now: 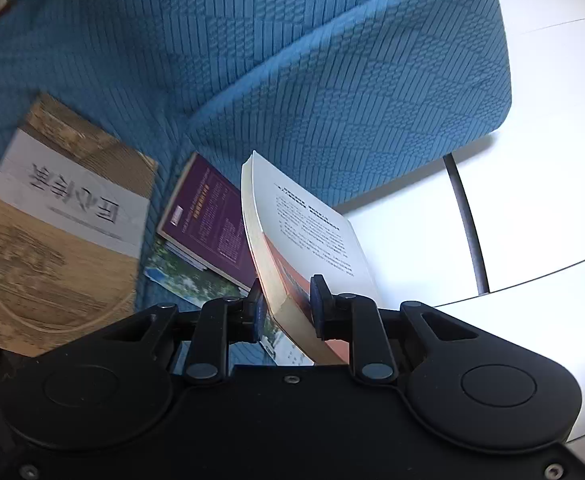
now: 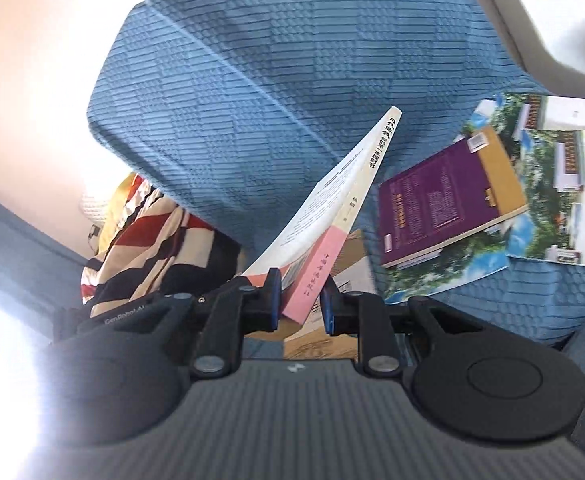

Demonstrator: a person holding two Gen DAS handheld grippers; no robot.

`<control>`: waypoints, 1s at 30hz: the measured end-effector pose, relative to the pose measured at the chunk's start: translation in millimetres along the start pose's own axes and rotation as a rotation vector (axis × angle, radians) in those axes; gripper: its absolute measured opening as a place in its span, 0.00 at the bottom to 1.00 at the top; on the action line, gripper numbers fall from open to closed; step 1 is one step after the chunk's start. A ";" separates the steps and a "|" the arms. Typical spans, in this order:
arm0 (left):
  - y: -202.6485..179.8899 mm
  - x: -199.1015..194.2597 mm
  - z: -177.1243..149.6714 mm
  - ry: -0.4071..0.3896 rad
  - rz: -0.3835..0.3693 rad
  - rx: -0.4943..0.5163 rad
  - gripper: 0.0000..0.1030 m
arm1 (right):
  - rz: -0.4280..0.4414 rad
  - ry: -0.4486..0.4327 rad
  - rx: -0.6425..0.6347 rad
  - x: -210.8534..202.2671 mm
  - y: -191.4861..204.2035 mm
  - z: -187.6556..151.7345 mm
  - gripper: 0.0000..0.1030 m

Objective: Organize objects
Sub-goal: 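Lift the orange paperback on edge with the left gripper toward the tan book, then lower the orange paperback flat onto the tan book with the left gripper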

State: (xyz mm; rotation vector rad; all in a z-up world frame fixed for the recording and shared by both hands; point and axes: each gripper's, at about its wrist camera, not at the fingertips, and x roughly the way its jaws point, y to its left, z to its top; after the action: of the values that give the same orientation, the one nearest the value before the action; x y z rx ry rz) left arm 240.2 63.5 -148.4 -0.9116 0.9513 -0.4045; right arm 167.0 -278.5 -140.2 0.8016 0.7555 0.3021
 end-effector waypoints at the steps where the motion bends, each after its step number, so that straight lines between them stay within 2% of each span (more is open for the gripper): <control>1: 0.7 -6.0 2.6 -0.003 0.002 -0.002 0.20 | 0.007 0.006 -0.003 0.9 3.8 -0.7 0.23; 8: 9.2 -45.9 5.2 -0.048 0.012 -0.012 0.21 | 0.058 0.051 -0.022 11.6 28.5 -7.2 0.23; 18: 49.5 -85.1 9.1 -0.117 0.046 -0.054 0.21 | 0.113 0.136 -0.066 51.2 54.2 -23.2 0.23; 25: 84.3 -78.3 15.4 -0.112 0.094 -0.051 0.22 | 0.127 0.193 -0.067 88.9 50.2 -33.8 0.23; 30: 107.6 -61.6 18.3 -0.084 0.146 -0.058 0.22 | 0.118 0.236 0.009 115.1 29.7 -42.3 0.24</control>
State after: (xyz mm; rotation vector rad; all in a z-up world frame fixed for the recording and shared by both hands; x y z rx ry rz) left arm 213.2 174.9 -199.0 -0.8983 0.9496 -0.2141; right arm 218.8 -176.9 -194.2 0.8301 0.9320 0.5060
